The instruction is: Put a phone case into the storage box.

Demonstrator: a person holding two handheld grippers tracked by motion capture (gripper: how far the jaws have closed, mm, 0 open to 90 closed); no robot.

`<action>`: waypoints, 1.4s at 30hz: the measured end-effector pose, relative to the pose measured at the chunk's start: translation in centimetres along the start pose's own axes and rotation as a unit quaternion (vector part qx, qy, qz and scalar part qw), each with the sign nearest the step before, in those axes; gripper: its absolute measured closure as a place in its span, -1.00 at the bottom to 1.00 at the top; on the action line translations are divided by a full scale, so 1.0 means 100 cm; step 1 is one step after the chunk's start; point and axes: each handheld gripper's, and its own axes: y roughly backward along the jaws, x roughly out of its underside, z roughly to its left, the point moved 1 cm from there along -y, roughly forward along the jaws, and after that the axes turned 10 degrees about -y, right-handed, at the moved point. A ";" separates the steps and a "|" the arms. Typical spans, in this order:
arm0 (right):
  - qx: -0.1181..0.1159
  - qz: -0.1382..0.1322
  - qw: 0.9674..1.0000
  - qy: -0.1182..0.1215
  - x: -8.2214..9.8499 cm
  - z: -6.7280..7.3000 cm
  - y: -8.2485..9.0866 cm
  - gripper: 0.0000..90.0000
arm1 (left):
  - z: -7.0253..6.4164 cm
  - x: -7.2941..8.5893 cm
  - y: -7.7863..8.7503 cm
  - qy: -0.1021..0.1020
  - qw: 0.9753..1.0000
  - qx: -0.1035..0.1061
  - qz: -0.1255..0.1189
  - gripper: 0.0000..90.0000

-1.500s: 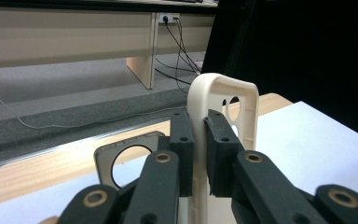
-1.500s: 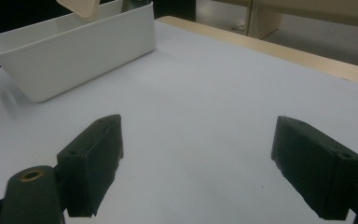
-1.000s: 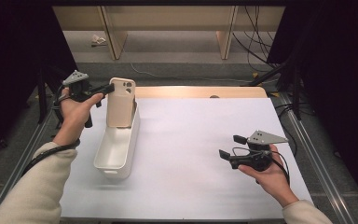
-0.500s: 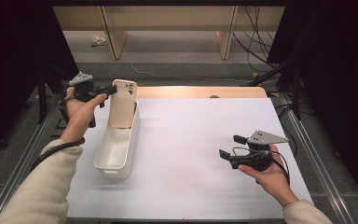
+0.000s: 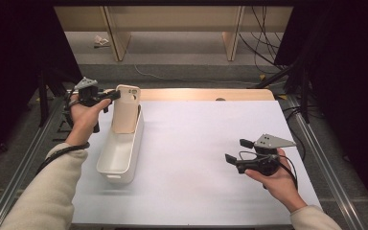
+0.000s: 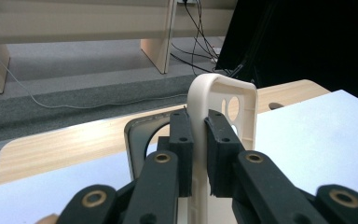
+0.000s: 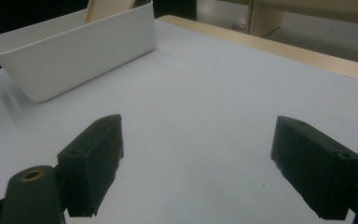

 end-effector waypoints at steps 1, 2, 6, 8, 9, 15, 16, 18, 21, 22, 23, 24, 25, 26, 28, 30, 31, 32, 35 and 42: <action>-0.001 0.000 1.000 0.000 0.000 0.000 0.000 -0.60 | 0.000 0.001 -0.001 0.001 1.000 -0.001 0.001 0.82; -0.001 0.001 1.000 0.000 0.000 0.000 0.000 -0.60 | 0.000 0.002 -0.001 0.001 1.000 -0.001 0.001 0.82; 0.000 0.002 1.000 0.001 0.000 0.000 0.000 -0.60 | 0.001 0.005 -0.003 0.004 1.000 -0.002 0.003 0.82; -0.001 0.002 1.000 0.000 0.000 0.000 0.000 -0.61 | 0.001 0.007 -0.005 0.006 1.000 -0.002 0.004 0.82; -0.001 0.002 1.000 0.000 0.000 0.000 0.000 -0.60 | 0.002 0.008 -0.005 0.007 1.000 -0.003 0.004 0.82; -0.002 0.003 1.000 0.000 0.000 0.000 0.000 -0.60 | 0.005 0.013 -0.009 0.017 1.000 -0.005 0.007 0.82; -0.001 0.003 1.000 0.000 0.000 0.000 0.000 -0.60 | 0.005 0.013 -0.009 0.017 1.000 -0.005 0.007 0.82; -0.001 0.003 1.000 -0.001 0.000 0.000 0.000 -0.60 | 0.005 0.014 -0.010 0.016 1.000 -0.007 0.008 0.82; -0.002 0.003 1.000 0.000 0.000 0.000 0.000 -0.60 | 0.005 0.015 -0.011 0.014 1.000 -0.007 0.010 0.81; -0.002 0.003 1.000 0.000 0.000 0.000 0.000 -0.60 | 0.005 0.015 -0.012 0.013 1.000 -0.008 0.012 0.81; -0.002 0.003 1.000 0.000 0.000 0.000 0.000 -0.60 | 0.005 0.016 -0.012 0.013 1.000 -0.008 0.013 0.81; -0.002 0.003 1.000 0.000 0.000 0.000 0.000 -0.60 | 0.005 0.016 -0.013 0.012 1.000 -0.007 0.013 0.81; -0.002 0.003 1.000 0.000 0.000 0.000 0.000 -0.60 | 0.005 0.017 -0.013 0.011 1.000 -0.007 0.014 0.81; -0.002 0.003 1.000 0.000 0.000 0.000 0.000 -0.60 | 0.005 0.017 -0.014 0.011 1.000 -0.007 0.015 0.81; -0.002 0.003 1.000 0.000 0.000 0.000 -0.001 -0.60 | 0.005 0.018 -0.015 0.012 1.000 -0.007 0.015 0.81; -0.002 0.004 1.000 0.001 0.000 0.000 0.000 -0.60 | 0.005 0.019 -0.016 0.012 1.000 -0.008 0.016 0.81; -0.002 0.003 1.000 0.001 0.000 0.000 0.000 -0.60 | 0.005 0.019 -0.016 0.011 1.000 -0.009 0.017 0.81; -0.002 0.003 1.000 0.000 0.000 0.000 0.000 -0.60 | 0.005 0.019 -0.016 0.011 1.000 -0.009 0.018 0.81; -0.003 0.004 1.000 0.000 0.001 0.000 0.000 -0.60 | 0.005 0.020 -0.017 0.010 1.000 -0.011 0.022 0.80; -0.003 0.004 1.000 0.000 0.001 0.000 0.000 -0.60 | 0.006 0.021 -0.018 -0.018 0.998 -0.030 0.043 0.77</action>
